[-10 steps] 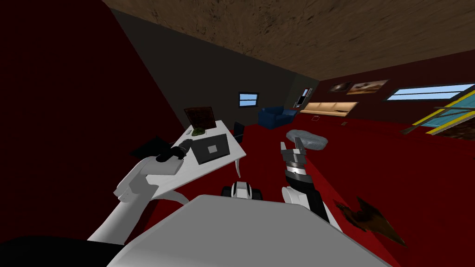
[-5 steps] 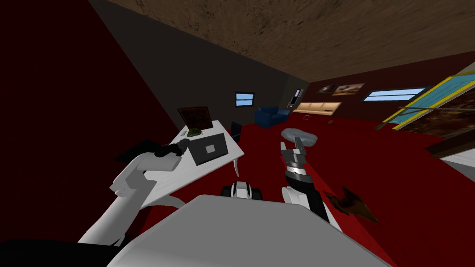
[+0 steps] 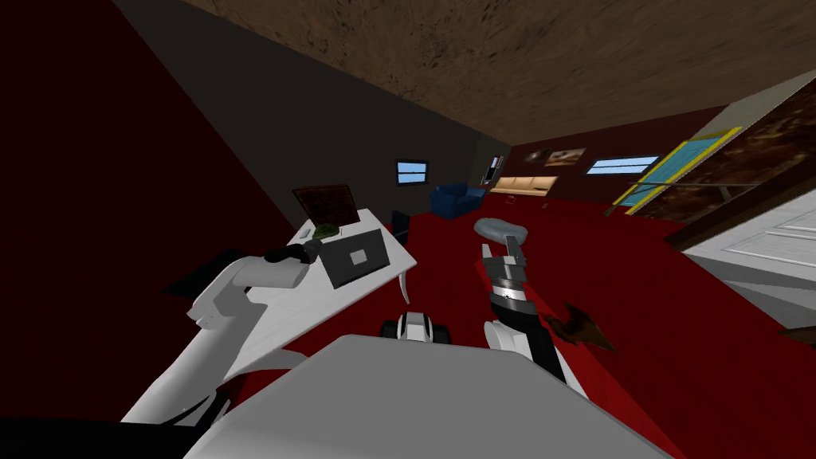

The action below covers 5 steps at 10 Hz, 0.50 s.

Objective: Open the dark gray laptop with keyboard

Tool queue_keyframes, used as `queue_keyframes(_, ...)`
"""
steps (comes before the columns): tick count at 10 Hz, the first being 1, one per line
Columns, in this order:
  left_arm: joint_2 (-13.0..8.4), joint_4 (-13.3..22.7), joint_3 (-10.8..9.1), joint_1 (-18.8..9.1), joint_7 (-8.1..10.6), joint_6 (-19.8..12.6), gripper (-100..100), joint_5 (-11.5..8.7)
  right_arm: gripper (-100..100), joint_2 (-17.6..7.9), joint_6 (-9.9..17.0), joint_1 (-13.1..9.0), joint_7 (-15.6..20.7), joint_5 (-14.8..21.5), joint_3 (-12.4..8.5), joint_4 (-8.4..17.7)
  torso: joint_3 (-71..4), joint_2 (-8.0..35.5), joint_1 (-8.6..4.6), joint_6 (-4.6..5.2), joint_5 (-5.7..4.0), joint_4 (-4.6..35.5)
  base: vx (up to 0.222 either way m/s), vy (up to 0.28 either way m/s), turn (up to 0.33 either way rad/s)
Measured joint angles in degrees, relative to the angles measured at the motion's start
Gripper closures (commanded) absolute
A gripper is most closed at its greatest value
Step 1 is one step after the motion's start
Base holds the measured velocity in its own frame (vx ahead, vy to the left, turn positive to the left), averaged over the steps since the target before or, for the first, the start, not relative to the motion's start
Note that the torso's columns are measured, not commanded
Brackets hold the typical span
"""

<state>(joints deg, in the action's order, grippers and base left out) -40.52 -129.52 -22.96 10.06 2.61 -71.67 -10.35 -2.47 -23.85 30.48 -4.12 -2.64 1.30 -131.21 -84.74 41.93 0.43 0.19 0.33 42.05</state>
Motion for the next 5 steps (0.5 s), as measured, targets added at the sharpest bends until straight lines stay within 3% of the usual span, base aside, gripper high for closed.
queue_keyframes(2,-0.8,1.5,-1.48,0.2,0.23,-1.9,100,-2.0,0,0.0,0.0,0.0,0.0,0.0,0.0,0.0,0.0,0.0,0.05,-0.22,0.1,-0.1,-0.033,0.05,-0.152)
queue_keyframes(5,-1.9,3.6,-1.95,-1.3,0.95,-5.3,100,-3.1,0,0.0,0.0,0.0,0.0,0.0,0.0,0.0,0.2,0.2,0.05,-0.35,0.25,-0.1,-0.018,0.042,-0.102)
